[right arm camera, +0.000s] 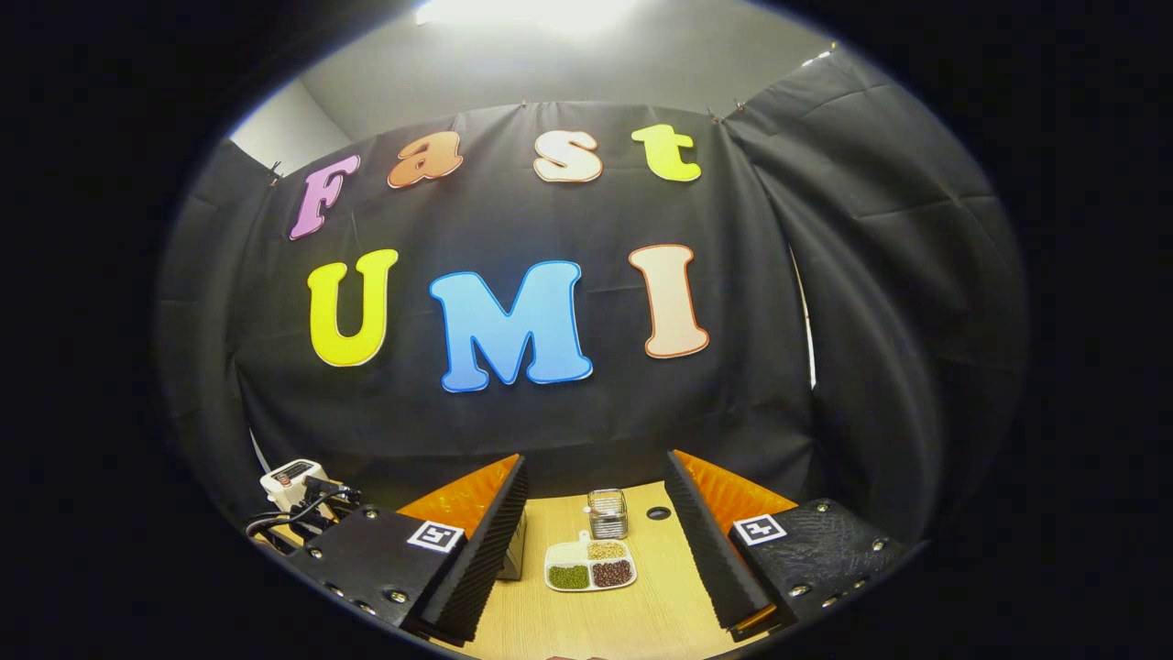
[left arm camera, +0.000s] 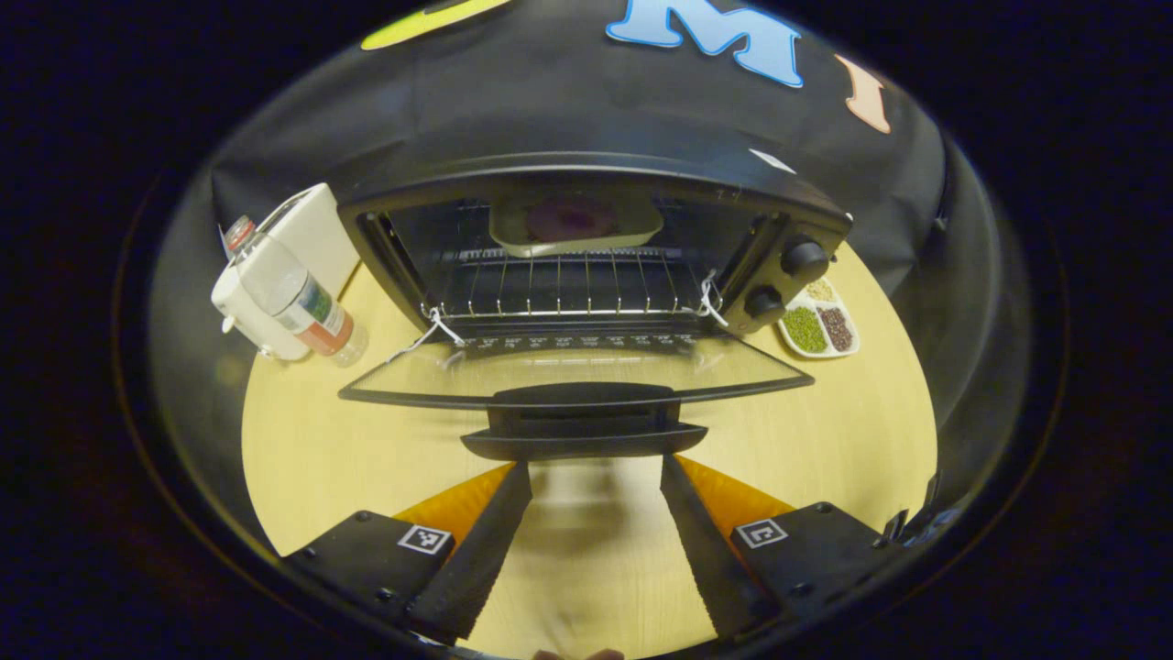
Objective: Open the electric oven with the left hand, put the food in, and close the electric oven.
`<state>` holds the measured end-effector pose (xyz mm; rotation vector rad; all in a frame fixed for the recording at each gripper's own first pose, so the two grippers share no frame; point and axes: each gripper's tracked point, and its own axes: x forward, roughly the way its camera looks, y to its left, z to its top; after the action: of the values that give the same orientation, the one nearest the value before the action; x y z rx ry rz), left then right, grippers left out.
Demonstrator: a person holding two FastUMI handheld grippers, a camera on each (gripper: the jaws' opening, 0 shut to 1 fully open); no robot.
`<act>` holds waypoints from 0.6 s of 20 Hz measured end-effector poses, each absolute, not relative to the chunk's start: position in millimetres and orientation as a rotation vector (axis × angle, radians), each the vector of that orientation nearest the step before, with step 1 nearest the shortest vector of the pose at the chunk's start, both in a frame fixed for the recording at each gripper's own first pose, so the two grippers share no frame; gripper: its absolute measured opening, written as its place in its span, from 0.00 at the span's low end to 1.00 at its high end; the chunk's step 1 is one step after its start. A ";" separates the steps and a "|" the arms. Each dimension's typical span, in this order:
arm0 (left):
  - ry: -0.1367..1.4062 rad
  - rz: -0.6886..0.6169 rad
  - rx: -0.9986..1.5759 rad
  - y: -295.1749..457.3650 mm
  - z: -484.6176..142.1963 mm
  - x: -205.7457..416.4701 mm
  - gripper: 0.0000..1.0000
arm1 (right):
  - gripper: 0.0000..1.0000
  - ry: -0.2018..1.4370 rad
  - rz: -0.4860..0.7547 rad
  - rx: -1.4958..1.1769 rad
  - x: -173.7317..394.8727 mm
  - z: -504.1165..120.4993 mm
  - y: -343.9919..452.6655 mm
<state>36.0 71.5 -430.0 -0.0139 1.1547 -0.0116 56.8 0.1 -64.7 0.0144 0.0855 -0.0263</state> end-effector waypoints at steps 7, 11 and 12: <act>1.042 0.019 0.008 81.9 -402.7 58.4 0.92 | 0.92 0.089 -0.047 0.013 54.4 -67.3 -6.8; 0.964 0.030 -0.029 75.4 -382.3 76.8 0.97 | 0.92 0.096 -0.038 0.008 55.0 -68.1 -5.9; 0.918 0.027 -0.036 73.9 -367.8 80.8 1.00 | 0.92 0.095 -0.034 0.005 55.1 -67.2 -5.0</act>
<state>80.8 73.9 -367.8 -0.0358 0.9177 0.0270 55.1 -5.0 -67.2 0.0047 0.0955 -0.0337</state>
